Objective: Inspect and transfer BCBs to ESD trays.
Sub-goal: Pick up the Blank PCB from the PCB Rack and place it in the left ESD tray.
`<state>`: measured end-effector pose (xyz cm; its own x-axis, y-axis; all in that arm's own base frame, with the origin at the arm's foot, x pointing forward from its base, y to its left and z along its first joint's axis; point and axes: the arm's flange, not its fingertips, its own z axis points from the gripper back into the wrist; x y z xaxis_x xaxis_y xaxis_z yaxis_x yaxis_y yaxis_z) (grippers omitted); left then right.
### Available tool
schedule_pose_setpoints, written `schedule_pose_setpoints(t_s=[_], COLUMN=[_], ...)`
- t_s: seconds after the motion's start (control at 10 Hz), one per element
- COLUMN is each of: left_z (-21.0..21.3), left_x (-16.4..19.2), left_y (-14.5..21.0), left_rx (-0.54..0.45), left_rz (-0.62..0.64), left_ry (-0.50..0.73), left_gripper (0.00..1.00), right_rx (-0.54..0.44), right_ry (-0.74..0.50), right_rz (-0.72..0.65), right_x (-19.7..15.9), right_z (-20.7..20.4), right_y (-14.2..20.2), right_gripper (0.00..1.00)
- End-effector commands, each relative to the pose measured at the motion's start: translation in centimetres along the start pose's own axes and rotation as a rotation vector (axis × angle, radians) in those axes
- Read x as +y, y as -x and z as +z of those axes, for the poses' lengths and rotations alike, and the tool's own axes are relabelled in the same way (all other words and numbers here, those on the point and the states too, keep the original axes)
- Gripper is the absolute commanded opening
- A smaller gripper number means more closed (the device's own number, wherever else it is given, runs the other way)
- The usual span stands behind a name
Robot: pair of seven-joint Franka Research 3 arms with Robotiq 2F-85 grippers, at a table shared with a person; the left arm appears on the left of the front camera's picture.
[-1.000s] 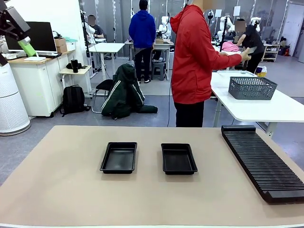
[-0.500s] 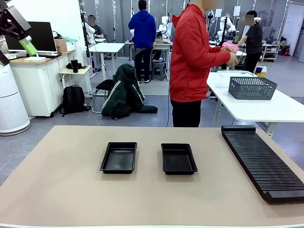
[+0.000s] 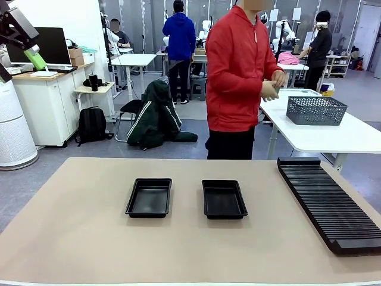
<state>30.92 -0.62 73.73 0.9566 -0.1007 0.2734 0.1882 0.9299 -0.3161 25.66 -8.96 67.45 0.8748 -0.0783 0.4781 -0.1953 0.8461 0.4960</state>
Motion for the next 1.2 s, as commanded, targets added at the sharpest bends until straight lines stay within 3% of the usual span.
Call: schedule_pose_setpoints(t_s=[0.0, 1.1], left_z=[0.0, 0.0], left_x=[0.1, 0.1], left_y=[0.18, 0.18], left_rx=[0.002, 0.002], left_rz=[0.006, 0.006], left_ry=[-0.012, -0.012], left_gripper=[1.0, 1.0], right_rx=[0.002, 0.002], right_ry=[-0.001, -0.001], right_rz=[0.0, 0.0], right_x=[0.0, 0.0], right_z=[-0.14, -0.14], right_y=[0.06, 0.06], right_gripper=[1.0, 1.0])
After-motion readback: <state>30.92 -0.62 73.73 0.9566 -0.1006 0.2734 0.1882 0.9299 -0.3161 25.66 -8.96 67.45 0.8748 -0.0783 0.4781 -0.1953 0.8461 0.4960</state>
